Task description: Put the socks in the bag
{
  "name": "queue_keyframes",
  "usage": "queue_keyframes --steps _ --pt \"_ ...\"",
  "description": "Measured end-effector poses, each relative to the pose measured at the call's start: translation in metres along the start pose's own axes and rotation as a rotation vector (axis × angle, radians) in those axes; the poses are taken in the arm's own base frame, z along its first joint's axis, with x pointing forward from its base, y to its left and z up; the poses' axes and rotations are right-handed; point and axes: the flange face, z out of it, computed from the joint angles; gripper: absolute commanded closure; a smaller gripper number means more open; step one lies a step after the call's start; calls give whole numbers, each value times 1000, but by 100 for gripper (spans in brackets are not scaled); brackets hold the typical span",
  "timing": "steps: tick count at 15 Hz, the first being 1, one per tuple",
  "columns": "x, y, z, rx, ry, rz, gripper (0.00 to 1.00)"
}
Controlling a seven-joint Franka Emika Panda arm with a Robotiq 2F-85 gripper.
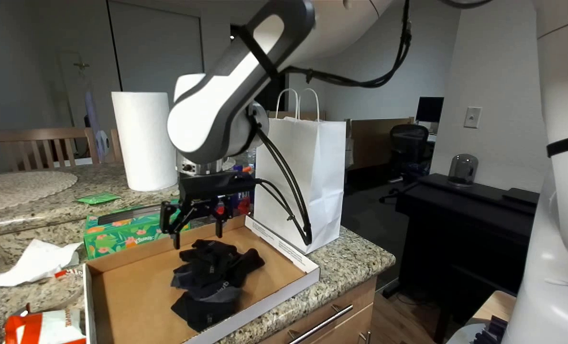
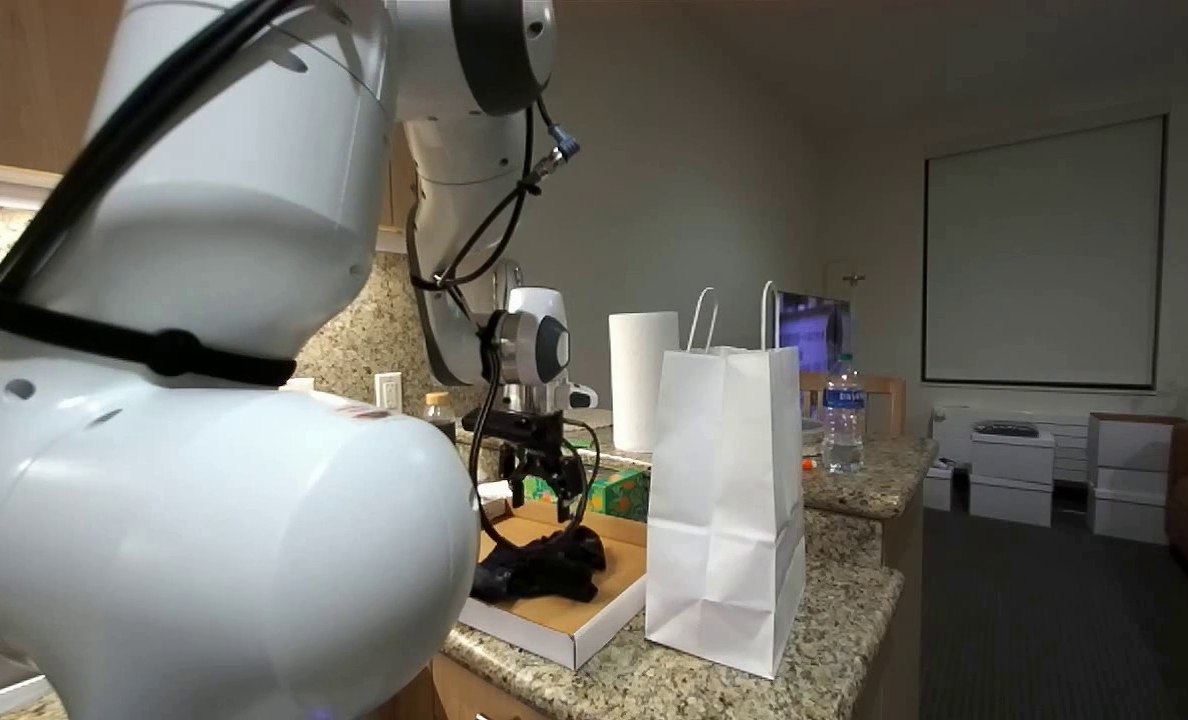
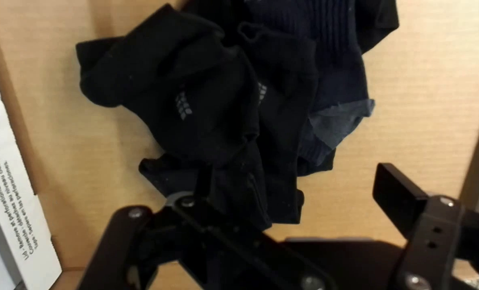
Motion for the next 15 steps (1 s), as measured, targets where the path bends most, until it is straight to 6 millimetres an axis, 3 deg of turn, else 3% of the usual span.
queue_keyframes --steps 4,5,6,8,15 --pt "-5 7 41 -27 -54 8 0" --pt "-7 9 51 -34 -69 10 25" --pt "-8 11 59 -40 -82 11 26" --pt "-10 11 69 -49 -99 10 39" --pt "-5 2 61 -49 -97 1 83"
